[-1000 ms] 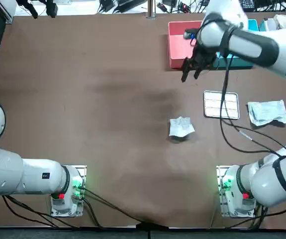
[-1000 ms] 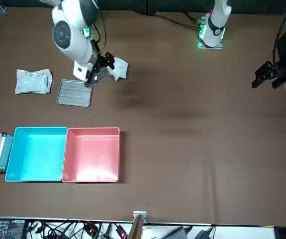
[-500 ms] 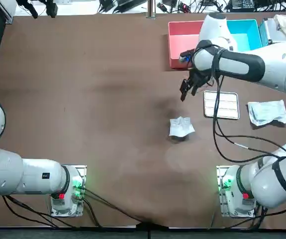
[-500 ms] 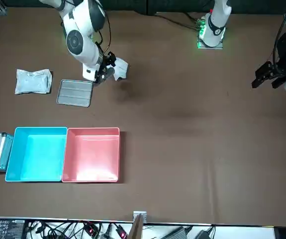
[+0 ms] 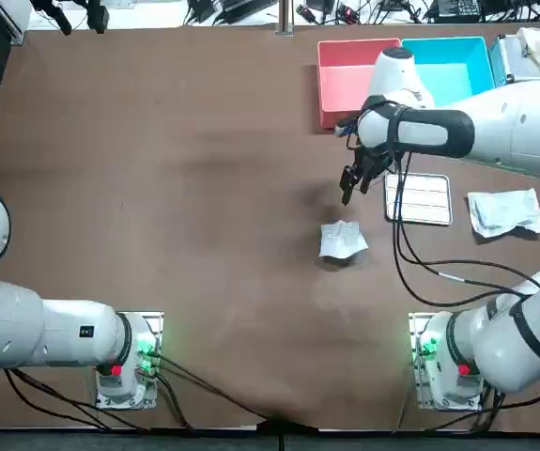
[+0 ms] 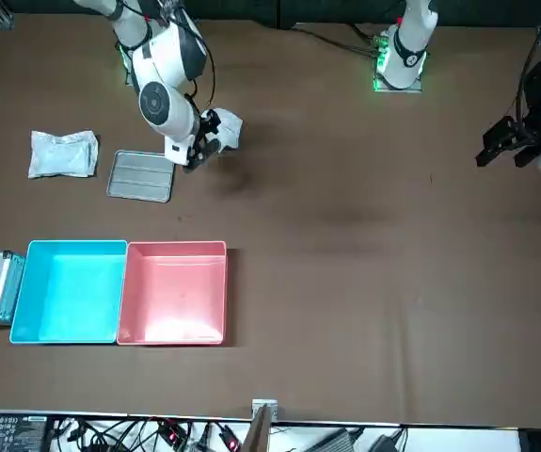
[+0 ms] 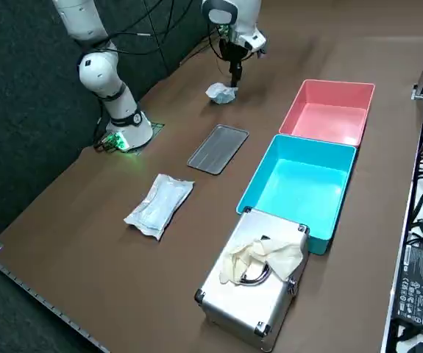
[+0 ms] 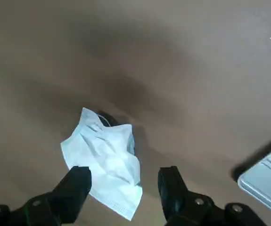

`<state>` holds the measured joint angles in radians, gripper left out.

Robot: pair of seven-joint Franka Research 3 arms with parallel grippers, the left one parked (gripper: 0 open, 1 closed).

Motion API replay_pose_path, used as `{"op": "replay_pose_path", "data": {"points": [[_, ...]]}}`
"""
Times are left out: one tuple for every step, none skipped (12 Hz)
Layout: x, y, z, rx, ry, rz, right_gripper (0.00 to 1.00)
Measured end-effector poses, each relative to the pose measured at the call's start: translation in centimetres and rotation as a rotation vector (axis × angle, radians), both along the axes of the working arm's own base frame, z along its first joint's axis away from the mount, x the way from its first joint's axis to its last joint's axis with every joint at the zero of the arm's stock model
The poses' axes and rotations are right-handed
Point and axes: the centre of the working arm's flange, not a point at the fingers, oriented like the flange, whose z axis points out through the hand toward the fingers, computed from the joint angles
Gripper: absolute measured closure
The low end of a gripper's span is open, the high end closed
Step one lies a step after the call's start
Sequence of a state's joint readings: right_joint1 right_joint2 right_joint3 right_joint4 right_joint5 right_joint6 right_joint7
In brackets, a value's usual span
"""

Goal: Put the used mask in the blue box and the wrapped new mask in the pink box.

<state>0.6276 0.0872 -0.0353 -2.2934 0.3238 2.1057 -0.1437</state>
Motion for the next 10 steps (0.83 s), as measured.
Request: {"op": "replay_pose_path", "data": {"points": [[-0.4, 0.5, -1.6, -0.015, 0.015, 0.012, 0.13], [-0.5, 0.7, -2.2, -0.02, 0.018, 0.017, 0.13], [-0.6, 0.9, -2.6, -0.024, 0.021, 0.019, 0.13], [-0.7, 0.9, -2.9, -0.027, 0.024, 0.021, 0.13], [-0.8, 1.0, -3.1, -0.029, 0.027, 0.025, 0.13], [-1.0, 1.2, -3.4, -0.033, 0.033, 0.03, 0.14], [-1.2, 1.2, -3.9, -0.04, 0.041, 0.034, 0.14], [-1.5, 1.3, -4.5, -0.047, 0.051, 0.038, 0.15], [-1.7, 1.3, -5.1, -0.054, 0.06, 0.041, 0.16], [-1.9, 1.2, -5.6, -0.062, 0.07, 0.042, 0.16]]}}
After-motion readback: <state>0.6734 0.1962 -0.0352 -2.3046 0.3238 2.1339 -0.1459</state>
